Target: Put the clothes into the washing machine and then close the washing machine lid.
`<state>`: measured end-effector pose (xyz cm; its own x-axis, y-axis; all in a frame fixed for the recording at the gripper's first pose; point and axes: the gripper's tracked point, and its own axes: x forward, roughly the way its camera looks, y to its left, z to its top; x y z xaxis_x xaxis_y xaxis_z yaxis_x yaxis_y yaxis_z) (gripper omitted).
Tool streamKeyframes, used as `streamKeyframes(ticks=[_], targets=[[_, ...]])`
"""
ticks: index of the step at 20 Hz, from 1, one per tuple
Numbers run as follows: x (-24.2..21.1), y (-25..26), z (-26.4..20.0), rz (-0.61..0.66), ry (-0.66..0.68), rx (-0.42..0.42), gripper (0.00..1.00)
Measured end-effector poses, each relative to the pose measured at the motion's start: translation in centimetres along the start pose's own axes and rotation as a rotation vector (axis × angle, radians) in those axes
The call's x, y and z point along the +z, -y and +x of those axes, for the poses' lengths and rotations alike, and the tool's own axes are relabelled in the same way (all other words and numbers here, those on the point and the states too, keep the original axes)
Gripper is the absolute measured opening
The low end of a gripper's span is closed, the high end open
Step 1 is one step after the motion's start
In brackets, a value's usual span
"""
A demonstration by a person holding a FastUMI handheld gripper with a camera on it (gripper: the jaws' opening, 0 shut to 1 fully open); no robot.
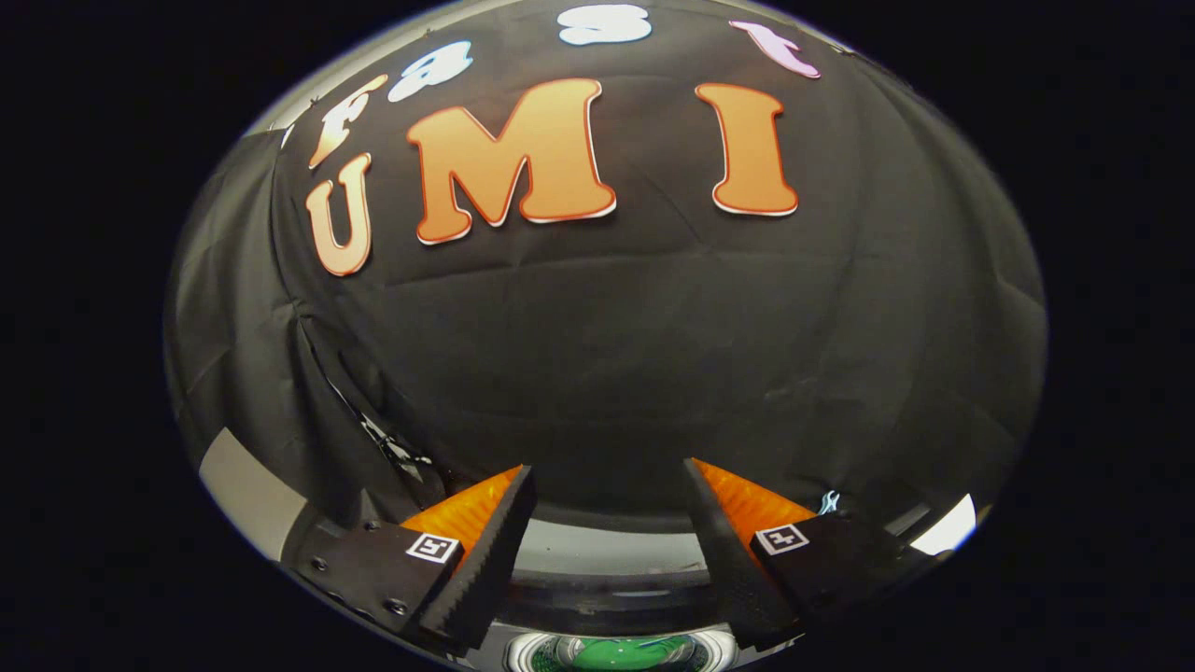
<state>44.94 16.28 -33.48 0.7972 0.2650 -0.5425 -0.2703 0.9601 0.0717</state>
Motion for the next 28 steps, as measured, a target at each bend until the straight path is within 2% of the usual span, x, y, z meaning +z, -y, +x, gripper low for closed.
streamKeyframes(ticks=[3, 8, 12, 16, 28], targets=[[-0.3, 0.7, 2.0, -0.028, -0.007, -0.02, 0.99], [-0.7, 0.4, 1.6, -0.027, -0.026, -0.006, 1.0], [-1.4, 0.4, 0.0, -0.036, -0.031, -0.002, 1.0], [-1.4, 0.6, -2.4, -0.042, 0.03, -0.032, 1.0], [-5.0, 0.3, -7.8, -0.043, 0.062, -0.048, 1.0]])
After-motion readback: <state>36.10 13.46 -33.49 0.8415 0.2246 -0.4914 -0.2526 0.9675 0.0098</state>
